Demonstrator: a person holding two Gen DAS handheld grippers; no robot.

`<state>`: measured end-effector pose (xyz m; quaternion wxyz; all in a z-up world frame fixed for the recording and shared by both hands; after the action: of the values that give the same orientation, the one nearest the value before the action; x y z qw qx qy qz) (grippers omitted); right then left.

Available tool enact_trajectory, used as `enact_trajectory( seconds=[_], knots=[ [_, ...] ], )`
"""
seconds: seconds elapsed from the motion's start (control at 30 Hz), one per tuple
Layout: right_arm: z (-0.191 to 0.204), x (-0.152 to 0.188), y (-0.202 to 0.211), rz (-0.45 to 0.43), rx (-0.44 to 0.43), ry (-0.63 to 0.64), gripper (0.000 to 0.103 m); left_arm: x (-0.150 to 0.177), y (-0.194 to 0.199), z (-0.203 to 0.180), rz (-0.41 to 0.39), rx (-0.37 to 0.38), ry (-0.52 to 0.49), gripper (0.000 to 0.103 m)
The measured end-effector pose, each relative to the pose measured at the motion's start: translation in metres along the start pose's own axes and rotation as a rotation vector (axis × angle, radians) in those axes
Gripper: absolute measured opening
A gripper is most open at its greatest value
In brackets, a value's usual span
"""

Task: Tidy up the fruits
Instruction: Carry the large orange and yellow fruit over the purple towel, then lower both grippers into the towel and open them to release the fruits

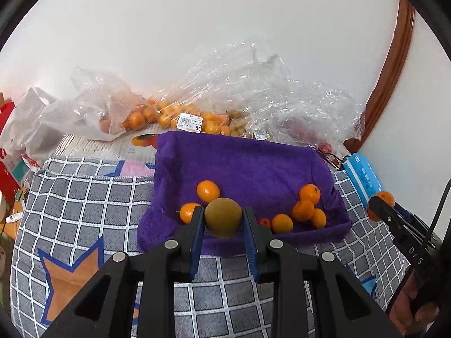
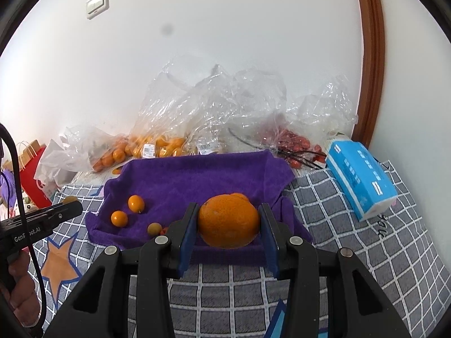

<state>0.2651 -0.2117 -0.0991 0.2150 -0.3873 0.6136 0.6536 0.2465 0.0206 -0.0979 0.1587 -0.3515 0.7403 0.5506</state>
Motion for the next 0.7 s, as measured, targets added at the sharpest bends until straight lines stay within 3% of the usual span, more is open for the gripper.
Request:
enact_trajectory(
  seconds=[0.7],
  knots=[
    [-0.017, -0.035, -0.044, -0.014, 0.013, -0.001, 0.042, -0.029, -0.033, -0.015, 0.006, -0.026, -0.012, 0.026]
  ],
)
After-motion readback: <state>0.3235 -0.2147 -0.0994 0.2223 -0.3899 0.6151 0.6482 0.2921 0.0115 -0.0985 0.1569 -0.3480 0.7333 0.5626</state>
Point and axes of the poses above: each gripper's, at about its wrist camera, not at the fingertips, and y roughly against the way its jaws point, z to its left, x to its underside, the point moved 5 cm from there along -y, roughly the way its jaws point, and after that the axes turned 13 degrees about y, right-handed, at the moved point
